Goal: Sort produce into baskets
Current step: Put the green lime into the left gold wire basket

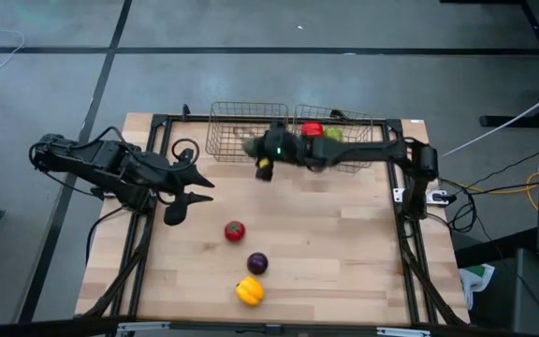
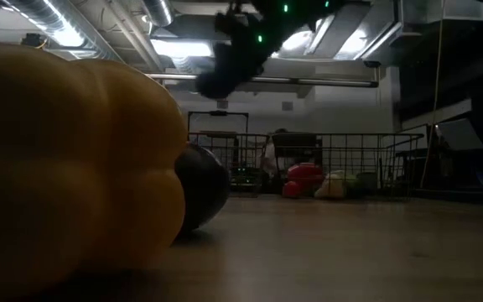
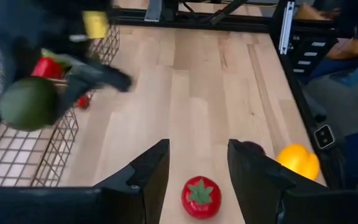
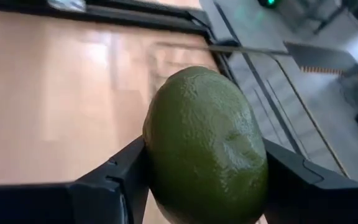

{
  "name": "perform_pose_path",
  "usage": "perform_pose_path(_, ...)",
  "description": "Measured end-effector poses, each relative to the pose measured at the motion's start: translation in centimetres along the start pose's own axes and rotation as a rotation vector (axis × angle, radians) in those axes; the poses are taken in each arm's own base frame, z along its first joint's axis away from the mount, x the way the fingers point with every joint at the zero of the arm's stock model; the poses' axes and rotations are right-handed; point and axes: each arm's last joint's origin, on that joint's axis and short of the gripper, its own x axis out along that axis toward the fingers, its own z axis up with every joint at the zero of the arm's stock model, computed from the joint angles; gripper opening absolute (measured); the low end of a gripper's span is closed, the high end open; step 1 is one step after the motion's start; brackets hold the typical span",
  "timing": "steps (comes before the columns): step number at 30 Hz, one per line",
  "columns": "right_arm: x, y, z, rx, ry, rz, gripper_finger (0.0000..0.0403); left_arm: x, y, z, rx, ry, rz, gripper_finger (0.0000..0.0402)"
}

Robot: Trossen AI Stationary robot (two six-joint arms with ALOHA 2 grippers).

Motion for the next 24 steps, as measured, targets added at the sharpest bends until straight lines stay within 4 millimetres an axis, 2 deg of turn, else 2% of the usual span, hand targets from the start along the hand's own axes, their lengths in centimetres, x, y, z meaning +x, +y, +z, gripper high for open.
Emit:
perform_pose_path(5, 1.4, -3.9, -1.3, 0.055, 0.026, 0.000, 0.0229, 0.0, 0.1, 0.0, 0.011, -0.008, 0.040, 0.0159)
perform_pose_path(11, 1.8, -6.9, -2.2, 0.196, 0.042, -0.053, 0.0229, 0.0, 0.1, 0.0, 0.012, -0.009, 0.048, 0.0159)
perform_pose_path(20, 1.9, -7.7, -2.5, 0.241, 0.045, -0.068, 0.0231, 0.0, 0.1, 0.0, 0.012, -0.008, 0.048, 0.0159)
perform_pose_path(24, 1.9, -7.7, -2.5, 0.303, 0.043, -0.070, 0.0256, 0.0, 0.2, 0.0, 0.012, -0.010, 0.057, 0.0159)
